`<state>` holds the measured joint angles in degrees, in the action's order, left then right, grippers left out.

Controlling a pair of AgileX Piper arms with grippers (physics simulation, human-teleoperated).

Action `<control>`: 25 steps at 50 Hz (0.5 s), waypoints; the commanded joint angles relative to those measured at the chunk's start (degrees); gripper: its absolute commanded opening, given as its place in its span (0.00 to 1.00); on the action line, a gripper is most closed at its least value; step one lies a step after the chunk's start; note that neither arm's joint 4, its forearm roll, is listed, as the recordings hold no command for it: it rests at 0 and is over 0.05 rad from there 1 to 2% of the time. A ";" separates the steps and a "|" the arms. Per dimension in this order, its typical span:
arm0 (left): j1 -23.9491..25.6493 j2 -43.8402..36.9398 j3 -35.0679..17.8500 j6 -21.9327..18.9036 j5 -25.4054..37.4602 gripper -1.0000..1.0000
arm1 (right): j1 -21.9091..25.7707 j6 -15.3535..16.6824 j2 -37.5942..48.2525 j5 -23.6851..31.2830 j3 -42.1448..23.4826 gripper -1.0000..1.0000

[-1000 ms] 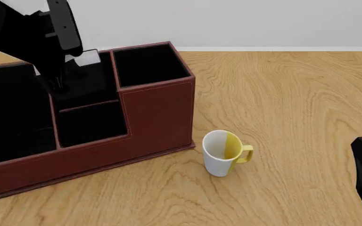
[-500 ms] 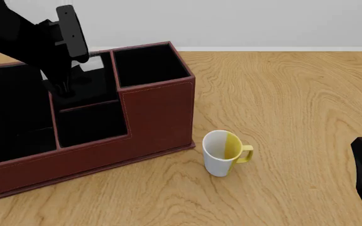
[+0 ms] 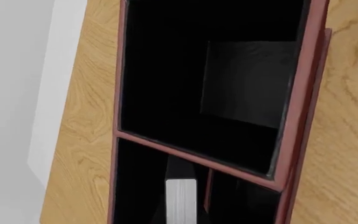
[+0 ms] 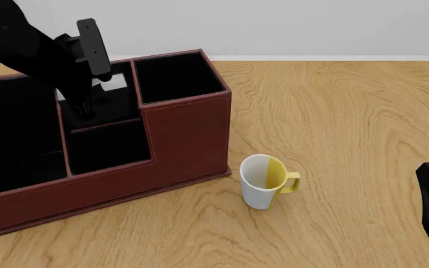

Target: Pick up the book and place it in the front compartment of the caddy.

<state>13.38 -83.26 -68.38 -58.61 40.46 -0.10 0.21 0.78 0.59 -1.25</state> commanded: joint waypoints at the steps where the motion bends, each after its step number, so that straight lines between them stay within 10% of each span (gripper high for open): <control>1: -1.70 -1.45 0.26 -0.93 -1.67 0.00 | 0.00 -0.01 -0.01 0.00 0.00 1.00; 17: -5.59 -3.92 -0.11 -3.17 -4.62 0.00 | -0.01 -0.01 -0.01 0.00 0.00 1.00; 18: -5.56 -3.88 -0.12 -3.18 -4.71 1.00 | 0.01 0.01 -0.01 0.00 0.00 1.00; 25: -6.73 -3.82 -0.29 -3.86 -4.55 1.00 | 0.00 0.00 -0.02 0.01 0.00 1.00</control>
<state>9.33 -86.18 -68.63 -61.06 37.30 -0.10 0.21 0.78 0.59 -1.25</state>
